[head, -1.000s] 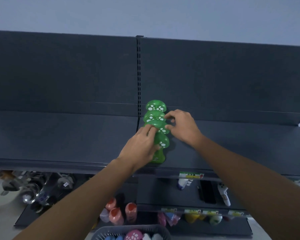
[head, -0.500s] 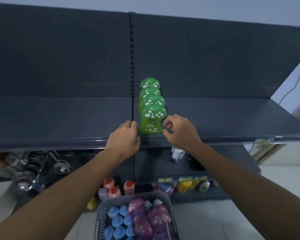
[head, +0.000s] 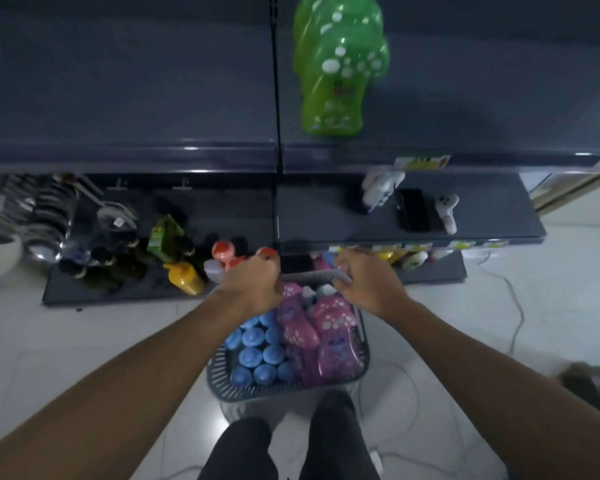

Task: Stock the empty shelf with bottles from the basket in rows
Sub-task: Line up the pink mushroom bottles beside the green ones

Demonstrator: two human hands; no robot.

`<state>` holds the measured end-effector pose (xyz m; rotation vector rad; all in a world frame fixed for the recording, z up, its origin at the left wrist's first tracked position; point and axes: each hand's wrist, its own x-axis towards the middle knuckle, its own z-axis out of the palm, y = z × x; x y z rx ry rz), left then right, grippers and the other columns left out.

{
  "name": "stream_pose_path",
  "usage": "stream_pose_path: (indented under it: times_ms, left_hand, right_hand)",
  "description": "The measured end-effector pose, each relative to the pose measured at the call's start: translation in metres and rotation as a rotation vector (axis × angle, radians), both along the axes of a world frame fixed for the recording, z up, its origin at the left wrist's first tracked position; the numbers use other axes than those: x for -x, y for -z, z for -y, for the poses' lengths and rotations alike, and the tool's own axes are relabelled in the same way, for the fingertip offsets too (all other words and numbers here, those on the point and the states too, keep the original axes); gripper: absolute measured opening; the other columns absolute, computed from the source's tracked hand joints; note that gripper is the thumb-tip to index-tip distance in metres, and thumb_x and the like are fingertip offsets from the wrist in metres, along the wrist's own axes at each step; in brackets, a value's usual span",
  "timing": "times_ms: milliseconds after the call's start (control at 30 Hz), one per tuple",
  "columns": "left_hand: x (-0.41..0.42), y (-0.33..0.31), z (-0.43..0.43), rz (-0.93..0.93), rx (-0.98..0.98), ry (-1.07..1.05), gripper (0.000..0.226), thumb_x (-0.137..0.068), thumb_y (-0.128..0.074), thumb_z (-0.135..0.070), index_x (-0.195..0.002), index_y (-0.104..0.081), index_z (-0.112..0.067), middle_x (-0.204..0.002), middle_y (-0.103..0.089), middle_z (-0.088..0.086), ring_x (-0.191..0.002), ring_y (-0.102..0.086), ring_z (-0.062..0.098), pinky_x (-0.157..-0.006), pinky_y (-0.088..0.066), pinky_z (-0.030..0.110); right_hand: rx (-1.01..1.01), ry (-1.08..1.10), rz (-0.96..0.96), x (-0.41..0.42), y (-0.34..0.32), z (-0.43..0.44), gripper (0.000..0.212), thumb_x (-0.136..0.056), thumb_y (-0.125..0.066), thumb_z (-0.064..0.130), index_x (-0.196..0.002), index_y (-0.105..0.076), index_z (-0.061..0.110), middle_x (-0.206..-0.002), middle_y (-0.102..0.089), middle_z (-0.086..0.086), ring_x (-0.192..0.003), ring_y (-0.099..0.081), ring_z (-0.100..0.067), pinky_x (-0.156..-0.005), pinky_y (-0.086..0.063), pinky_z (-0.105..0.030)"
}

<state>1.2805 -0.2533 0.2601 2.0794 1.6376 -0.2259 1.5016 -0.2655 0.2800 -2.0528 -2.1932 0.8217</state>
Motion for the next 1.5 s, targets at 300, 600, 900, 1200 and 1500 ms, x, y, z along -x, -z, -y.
stream_pose_path:
  times_ms: [300,600,900,1200,1500]
  left_hand:
    - [-0.008,0.11,0.024,0.17,0.211,0.156,0.05,-0.082,-0.062,-0.004,-0.131,-0.058,-0.016,-0.133,-0.054,0.004,-0.121,-0.055,0.029,-0.092,-0.051,0.042]
    - [-0.022,0.171,0.035,0.174,0.148,0.417,0.035,-0.081,-0.064,-0.01,-0.106,-0.063,-0.033,-0.105,-0.064,-0.009,-0.1,-0.062,0.017,-0.083,-0.053,0.04]
    - [-0.018,0.14,0.025,0.053,0.205,0.467,0.02,-0.084,-0.062,-0.014,-0.103,-0.057,-0.016,-0.103,-0.064,0.002,-0.087,-0.067,0.026,-0.063,-0.044,0.032]
    - [-0.009,0.055,-0.012,-0.107,0.229,0.487,0.041,-0.087,-0.063,-0.034,-0.119,-0.059,-0.009,-0.116,-0.063,0.014,-0.099,-0.064,0.032,-0.068,-0.041,0.03]
    - [-0.016,-0.059,-0.051,-0.069,-0.059,0.508,0.042,-0.088,-0.06,-0.044,-0.112,-0.058,-0.01,-0.108,-0.058,0.014,-0.096,-0.064,0.037,-0.077,-0.056,0.042]
  right_hand:
    - [0.288,-0.164,0.113,-0.01,0.112,0.009,0.036,-0.086,-0.055,0.037,-0.119,-0.059,0.023,-0.116,-0.063,-0.004,-0.102,-0.065,-0.028,-0.083,-0.058,-0.045]
    - [0.394,-0.447,0.045,-0.026,0.155,0.007,0.047,-0.084,-0.052,0.05,-0.12,-0.065,0.024,-0.127,-0.061,-0.002,-0.122,-0.052,-0.026,-0.105,-0.044,-0.044]
    - [0.425,-0.402,0.04,-0.021,0.123,0.007,0.033,-0.087,-0.067,0.032,-0.118,-0.063,0.019,-0.116,-0.066,0.0,-0.105,-0.063,-0.021,-0.09,-0.053,-0.037]
    - [0.171,-0.282,0.126,-0.012,0.065,-0.001,0.036,-0.089,-0.065,0.035,-0.119,-0.057,0.017,-0.118,-0.063,-0.008,-0.105,-0.062,-0.03,-0.087,-0.053,-0.04]
    - [-0.252,-0.189,0.227,-0.009,-0.034,-0.02,0.043,-0.088,-0.062,0.035,-0.124,-0.056,0.013,-0.114,-0.06,-0.013,-0.11,-0.053,-0.033,-0.095,-0.043,-0.039]
